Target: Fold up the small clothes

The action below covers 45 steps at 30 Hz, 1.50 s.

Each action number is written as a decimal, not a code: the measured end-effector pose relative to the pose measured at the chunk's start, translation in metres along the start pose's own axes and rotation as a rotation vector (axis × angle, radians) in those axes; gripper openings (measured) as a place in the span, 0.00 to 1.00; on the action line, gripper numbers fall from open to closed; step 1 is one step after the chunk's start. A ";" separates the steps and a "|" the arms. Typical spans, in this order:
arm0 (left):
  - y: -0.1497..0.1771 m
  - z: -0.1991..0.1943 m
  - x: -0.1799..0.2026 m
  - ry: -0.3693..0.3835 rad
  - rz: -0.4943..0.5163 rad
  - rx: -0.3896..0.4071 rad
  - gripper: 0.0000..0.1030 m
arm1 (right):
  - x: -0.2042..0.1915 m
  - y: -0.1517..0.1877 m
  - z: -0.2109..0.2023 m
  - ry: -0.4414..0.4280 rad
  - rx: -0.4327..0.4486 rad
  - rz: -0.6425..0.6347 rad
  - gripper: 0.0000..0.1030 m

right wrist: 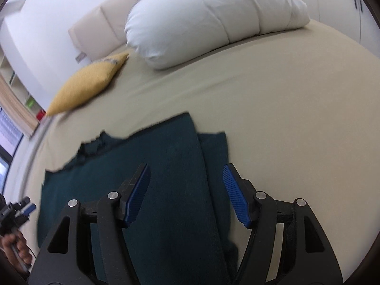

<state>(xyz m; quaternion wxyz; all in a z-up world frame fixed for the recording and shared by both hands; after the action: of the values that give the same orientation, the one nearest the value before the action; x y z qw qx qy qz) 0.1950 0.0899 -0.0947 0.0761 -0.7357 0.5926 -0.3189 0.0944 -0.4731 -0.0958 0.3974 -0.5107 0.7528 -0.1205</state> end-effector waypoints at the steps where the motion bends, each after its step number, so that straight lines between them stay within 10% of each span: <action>1: 0.005 0.001 0.000 -0.018 0.014 -0.001 0.56 | 0.001 0.010 -0.004 0.004 -0.008 -0.013 0.60; 25: 0.062 -0.013 -0.013 -0.147 0.115 0.002 0.37 | 0.025 0.078 -0.053 0.079 -0.043 -0.034 0.50; 36: 0.066 -0.015 -0.017 -0.149 0.131 -0.012 0.14 | 0.023 0.086 -0.057 0.068 -0.081 -0.065 0.06; 45: 0.068 -0.018 -0.020 -0.131 0.126 -0.022 0.10 | 0.020 0.088 -0.068 0.074 -0.074 -0.053 0.05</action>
<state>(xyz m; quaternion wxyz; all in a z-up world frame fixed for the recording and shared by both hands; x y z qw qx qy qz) 0.1273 0.0942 -0.1213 0.1267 -0.7171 0.6349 -0.2581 -0.0175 -0.4660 -0.1124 0.3467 -0.5397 0.7574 -0.1220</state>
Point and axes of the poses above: each gripper's, at about its wrist camera, not at the fingertips, and z roughly the way its jaws point, x to its right, y to its underside, the point moved 1 cm from there along z, roughly the way its jaws point, and after that the axes turned 11 degrees about -y, right-handed, at the moved point
